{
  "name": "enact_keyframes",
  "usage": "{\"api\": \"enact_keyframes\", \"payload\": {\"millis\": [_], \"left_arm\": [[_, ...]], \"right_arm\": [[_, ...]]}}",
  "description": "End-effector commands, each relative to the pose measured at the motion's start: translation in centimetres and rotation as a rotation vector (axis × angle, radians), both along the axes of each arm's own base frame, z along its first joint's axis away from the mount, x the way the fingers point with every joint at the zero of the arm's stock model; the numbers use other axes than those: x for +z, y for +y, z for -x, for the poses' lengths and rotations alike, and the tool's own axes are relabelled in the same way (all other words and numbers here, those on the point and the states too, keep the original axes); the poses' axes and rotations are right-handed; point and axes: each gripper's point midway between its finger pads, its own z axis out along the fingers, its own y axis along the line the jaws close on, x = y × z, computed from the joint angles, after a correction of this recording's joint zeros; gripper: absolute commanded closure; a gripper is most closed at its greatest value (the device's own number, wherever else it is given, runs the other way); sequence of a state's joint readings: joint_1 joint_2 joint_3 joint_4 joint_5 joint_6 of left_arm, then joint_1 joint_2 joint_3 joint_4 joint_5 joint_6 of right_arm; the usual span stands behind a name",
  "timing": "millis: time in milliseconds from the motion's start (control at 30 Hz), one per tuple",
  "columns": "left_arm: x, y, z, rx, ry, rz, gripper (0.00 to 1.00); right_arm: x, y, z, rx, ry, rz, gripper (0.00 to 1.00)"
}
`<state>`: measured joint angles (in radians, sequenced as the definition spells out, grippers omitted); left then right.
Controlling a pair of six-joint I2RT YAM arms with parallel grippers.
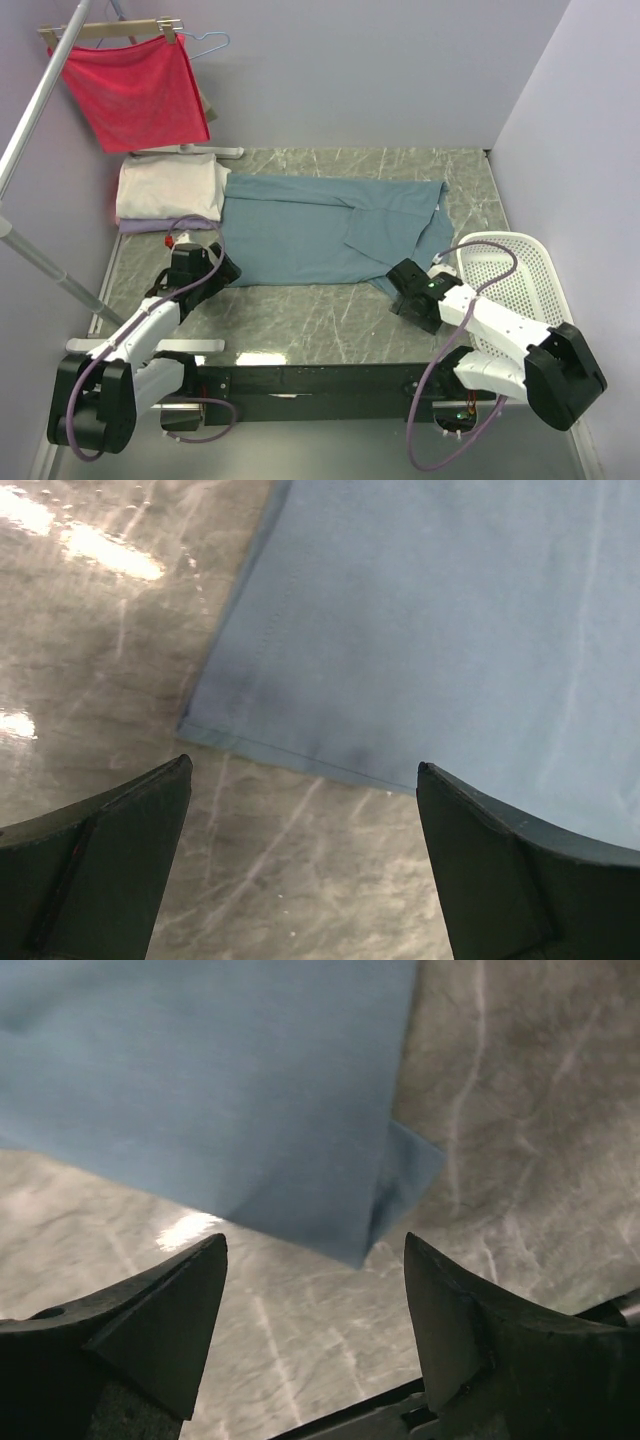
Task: Fold and stack the t-shirts
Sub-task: Grap the side of the flattened tshirt closest away from the robot with both arms
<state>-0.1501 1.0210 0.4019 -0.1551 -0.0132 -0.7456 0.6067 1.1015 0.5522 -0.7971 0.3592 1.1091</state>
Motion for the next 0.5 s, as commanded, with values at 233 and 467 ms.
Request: {"api": "enact_keyframes", "payload": {"millis": [233, 467], "left_arm": [[1.0, 0.9, -2.0, 0.020, -0.087, 0.016, 0.01], [0.9, 0.7, -2.2, 0.000, -0.090, 0.028, 0.21]], "right_arm": [[0.2, -1.0, -1.5, -0.036, -0.031, 0.129, 0.30], [-0.3, -0.8, -2.7, 0.008, -0.016, 0.176, 0.49]]}}
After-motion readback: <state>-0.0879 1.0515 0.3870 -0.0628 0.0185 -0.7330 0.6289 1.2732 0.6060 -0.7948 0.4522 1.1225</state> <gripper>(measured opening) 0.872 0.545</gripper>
